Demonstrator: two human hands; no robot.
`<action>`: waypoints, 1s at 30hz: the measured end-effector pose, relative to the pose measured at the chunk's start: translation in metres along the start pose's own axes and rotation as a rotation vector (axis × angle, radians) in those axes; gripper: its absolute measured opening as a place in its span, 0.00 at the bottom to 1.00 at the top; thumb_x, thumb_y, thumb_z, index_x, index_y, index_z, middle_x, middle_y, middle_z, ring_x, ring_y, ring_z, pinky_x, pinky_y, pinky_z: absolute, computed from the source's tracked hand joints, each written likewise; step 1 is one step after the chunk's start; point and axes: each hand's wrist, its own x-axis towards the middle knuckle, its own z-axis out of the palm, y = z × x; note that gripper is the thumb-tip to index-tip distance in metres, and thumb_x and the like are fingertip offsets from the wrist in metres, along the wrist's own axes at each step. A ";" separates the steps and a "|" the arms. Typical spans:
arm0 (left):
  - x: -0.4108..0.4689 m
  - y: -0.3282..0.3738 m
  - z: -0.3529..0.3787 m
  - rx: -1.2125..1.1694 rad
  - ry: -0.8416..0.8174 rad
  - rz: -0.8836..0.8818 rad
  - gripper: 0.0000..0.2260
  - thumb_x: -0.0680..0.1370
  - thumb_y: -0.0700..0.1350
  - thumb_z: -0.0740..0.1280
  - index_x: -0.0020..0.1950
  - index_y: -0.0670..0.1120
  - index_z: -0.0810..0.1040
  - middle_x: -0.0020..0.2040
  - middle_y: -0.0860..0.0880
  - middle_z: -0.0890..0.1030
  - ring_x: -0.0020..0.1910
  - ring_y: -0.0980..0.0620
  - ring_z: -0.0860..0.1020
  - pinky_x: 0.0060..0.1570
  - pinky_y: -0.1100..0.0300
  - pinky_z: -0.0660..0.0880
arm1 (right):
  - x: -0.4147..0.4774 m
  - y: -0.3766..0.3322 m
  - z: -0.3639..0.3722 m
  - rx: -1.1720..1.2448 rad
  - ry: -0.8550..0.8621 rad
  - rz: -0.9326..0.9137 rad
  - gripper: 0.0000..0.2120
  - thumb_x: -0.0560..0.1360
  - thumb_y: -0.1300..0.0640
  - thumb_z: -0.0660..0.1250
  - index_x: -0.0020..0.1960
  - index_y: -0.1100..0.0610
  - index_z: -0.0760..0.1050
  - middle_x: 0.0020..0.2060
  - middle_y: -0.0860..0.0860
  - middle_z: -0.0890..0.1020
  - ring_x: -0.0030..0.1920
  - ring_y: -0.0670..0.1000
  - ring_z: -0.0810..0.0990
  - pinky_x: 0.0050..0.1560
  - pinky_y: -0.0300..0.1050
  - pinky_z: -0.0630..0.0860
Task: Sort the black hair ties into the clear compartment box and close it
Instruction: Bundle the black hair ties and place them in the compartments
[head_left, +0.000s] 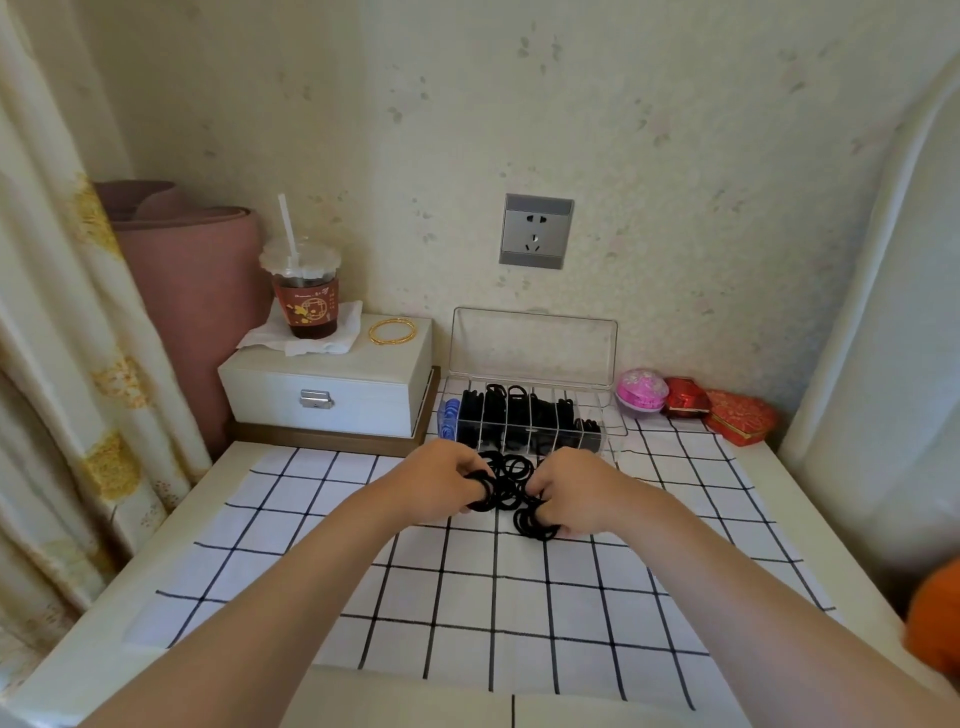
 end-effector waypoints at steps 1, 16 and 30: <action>0.001 -0.001 0.000 -0.018 0.004 -0.008 0.04 0.78 0.46 0.69 0.51 0.52 0.83 0.45 0.52 0.85 0.43 0.54 0.83 0.49 0.59 0.82 | 0.001 -0.001 0.001 -0.099 0.040 -0.009 0.05 0.72 0.59 0.70 0.45 0.61 0.82 0.35 0.55 0.79 0.33 0.52 0.77 0.37 0.44 0.77; -0.004 -0.006 0.000 -0.230 0.042 -0.086 0.08 0.77 0.41 0.70 0.55 0.49 0.83 0.48 0.48 0.85 0.45 0.52 0.84 0.48 0.56 0.83 | -0.010 -0.018 0.000 -0.382 -0.014 -0.005 0.15 0.73 0.53 0.67 0.32 0.57 0.66 0.28 0.50 0.68 0.29 0.51 0.67 0.28 0.41 0.62; 0.002 0.004 0.007 -0.239 0.000 -0.017 0.07 0.78 0.38 0.69 0.50 0.49 0.84 0.41 0.50 0.84 0.35 0.60 0.80 0.36 0.67 0.78 | -0.021 -0.034 -0.019 0.907 -0.137 -0.043 0.08 0.79 0.66 0.62 0.52 0.65 0.80 0.38 0.60 0.83 0.30 0.51 0.80 0.33 0.44 0.81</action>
